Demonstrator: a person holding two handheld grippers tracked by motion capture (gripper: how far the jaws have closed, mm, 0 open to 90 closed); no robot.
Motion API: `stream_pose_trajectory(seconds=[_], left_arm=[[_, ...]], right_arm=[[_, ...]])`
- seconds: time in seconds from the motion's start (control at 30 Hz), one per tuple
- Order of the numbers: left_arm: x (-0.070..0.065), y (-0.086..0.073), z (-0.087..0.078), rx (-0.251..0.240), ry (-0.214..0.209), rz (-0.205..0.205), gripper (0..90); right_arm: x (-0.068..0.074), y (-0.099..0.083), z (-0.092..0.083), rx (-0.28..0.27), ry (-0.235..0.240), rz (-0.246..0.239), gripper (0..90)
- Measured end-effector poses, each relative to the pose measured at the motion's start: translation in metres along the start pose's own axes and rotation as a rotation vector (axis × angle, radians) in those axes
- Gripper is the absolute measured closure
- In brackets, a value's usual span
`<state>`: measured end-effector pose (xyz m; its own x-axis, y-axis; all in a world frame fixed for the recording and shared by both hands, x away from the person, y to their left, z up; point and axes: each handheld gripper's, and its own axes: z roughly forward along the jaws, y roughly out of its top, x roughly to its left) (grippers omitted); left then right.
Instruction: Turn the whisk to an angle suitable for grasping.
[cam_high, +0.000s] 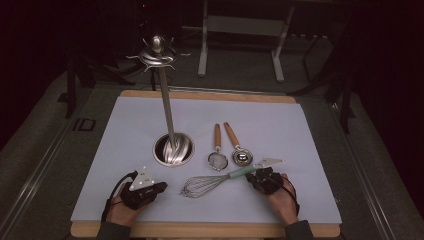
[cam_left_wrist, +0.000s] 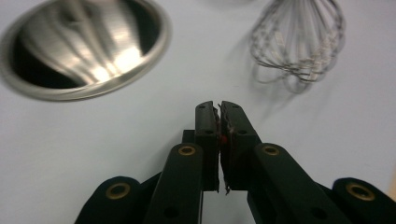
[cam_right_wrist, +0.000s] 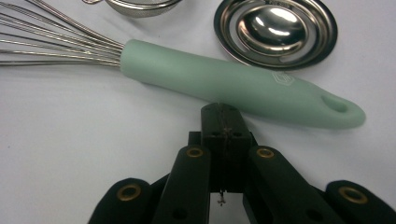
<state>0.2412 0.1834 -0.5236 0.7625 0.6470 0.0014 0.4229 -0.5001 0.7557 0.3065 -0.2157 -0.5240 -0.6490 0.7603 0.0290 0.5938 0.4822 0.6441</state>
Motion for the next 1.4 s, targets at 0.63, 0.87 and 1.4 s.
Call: stream_pose_trajectory(seconds=[0.63,0.87,1.4], left_arm=[[-0.040,0.025,0.029,0.010,-0.146,0.123,88.6],[-0.052,0.040,0.047,0.010,-0.175,0.143,88.5],[-0.077,0.070,0.085,0.019,-0.196,0.175,86.5]], right_arm=[[-0.014,-0.009,-0.023,-0.052,0.006,0.047,71.9],[-0.021,-0.011,-0.028,-0.070,-0.001,0.086,66.1],[-0.041,0.001,-0.024,-0.158,-0.066,0.353,27.6]])
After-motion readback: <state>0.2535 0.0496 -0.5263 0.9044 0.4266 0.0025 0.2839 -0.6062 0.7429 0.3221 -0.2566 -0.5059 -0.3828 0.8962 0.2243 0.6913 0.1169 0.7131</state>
